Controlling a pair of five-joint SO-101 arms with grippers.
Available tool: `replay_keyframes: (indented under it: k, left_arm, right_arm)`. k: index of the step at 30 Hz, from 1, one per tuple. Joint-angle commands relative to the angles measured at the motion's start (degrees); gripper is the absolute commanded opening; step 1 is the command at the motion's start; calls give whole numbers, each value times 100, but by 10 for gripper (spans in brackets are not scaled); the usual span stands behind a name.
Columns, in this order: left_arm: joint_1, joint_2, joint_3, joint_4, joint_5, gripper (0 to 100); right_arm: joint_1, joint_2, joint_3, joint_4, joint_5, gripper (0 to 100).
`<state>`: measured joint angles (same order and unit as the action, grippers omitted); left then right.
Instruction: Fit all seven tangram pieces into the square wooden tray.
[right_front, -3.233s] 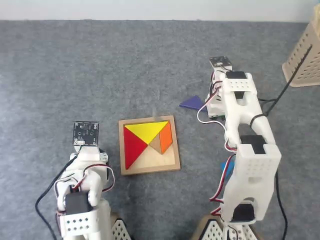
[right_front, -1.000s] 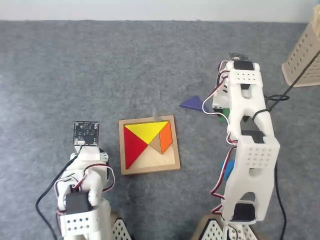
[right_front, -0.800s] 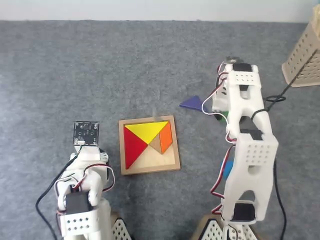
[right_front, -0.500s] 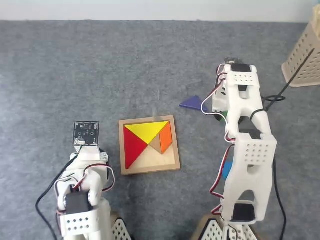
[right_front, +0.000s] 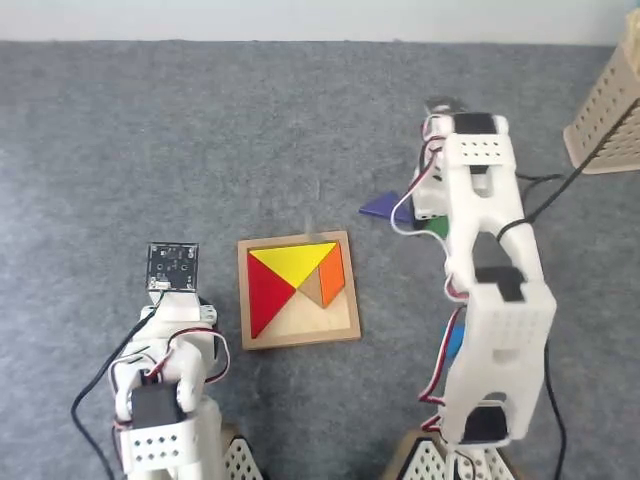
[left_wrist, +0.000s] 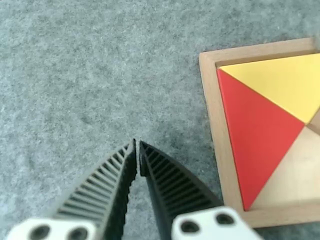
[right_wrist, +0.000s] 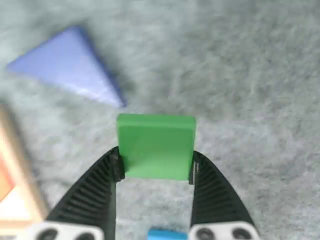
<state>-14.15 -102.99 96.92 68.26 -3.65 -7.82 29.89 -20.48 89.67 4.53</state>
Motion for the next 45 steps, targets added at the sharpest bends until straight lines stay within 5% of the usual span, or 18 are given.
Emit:
replay_keyframes:
  k: [1, 8, 16, 36, 45]
  left_arm:
    - [-18, -44, -31, 9, -26, 12]
    - [-18, -44, -31, 9, -26, 12]
    - [-18, -44, -31, 9, -26, 12]
    - [-18, -44, -31, 9, -26, 12]
    - [-18, -44, -31, 9, -26, 12]
  right_arm:
    - [-567, -1429, 1099, -426, 264, 7]
    - [-1886, -3626, 3824, -1859, 624, 7]
    - [-3143, -3336, 4088, -1886, 1099, 7]
    - [-3538, -2905, 4097, -2018, 1521, 7]
    - [-4022, -2905, 4070, -2105, 607, 9]
